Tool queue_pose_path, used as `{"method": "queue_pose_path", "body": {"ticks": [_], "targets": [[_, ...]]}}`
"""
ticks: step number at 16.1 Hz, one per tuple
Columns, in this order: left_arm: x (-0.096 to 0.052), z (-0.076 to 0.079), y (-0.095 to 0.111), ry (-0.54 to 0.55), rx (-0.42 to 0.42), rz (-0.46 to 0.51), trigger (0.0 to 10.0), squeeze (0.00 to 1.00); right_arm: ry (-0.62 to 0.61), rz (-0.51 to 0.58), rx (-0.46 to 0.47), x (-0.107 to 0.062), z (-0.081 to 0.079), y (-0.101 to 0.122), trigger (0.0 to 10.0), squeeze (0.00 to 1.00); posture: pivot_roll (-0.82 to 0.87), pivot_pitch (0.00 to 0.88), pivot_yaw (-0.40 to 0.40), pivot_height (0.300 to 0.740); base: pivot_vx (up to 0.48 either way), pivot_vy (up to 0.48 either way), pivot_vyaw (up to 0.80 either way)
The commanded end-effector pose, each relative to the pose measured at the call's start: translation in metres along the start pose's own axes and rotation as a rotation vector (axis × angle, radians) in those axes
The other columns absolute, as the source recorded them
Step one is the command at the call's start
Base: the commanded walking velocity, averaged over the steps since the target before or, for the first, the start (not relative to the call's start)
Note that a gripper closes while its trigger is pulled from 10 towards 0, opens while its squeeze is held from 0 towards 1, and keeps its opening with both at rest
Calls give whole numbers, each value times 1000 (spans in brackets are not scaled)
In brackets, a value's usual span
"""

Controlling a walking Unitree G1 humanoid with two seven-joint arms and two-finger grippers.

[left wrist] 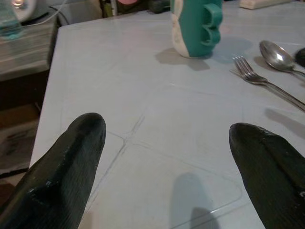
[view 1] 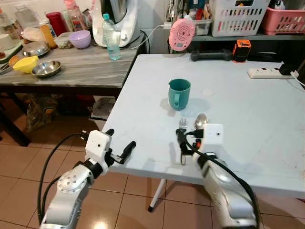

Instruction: Setting the table

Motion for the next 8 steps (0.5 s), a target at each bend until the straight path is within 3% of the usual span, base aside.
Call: {"method": "queue_pose_path", "body": {"ticks": [1,4,5,6,7,8], "targets": [[-1,-1,0,-15,28,-14,10000,0,21,2,35,5,-11,6,10000,0,-40,10,108,740,0,0,0],[-1,0,0,-25,27,-17,10000,0,8,-29,87,12,-19,6,10000,0,-35,17,114,740,0,0,0],[-2,1,0,-34,27,-22,10000,0,-1,-53,100,14,-20,5,4353,0,-33,16,114,740,0,0,0],[-2,1,-1,-38,27,-24,10000,0,-5,-78,104,16,-21,3,2588,0,-31,15,114,740,0,0,0],[-3,1,-1,-42,24,-28,10000,0,-20,-135,104,15,-20,-4,6157,0,-30,15,110,740,0,0,0],[-3,1,-1,-45,21,-31,10000,0,-17,-147,111,15,-20,-6,4471,0,-32,15,109,740,0,0,0]]}}
Point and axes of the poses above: a point about 5 cm out from each wrist's last joint towards the gripper, its own x axis pointing out of the wrist towards the gripper, its own y axis along the axis of the wrist's last joint, z = x × y, the point moved 3 cm from there along x, pointing out of the wrist towards the gripper, and after that the axes turned 8 degrees about -x, right-handed, at the moved point
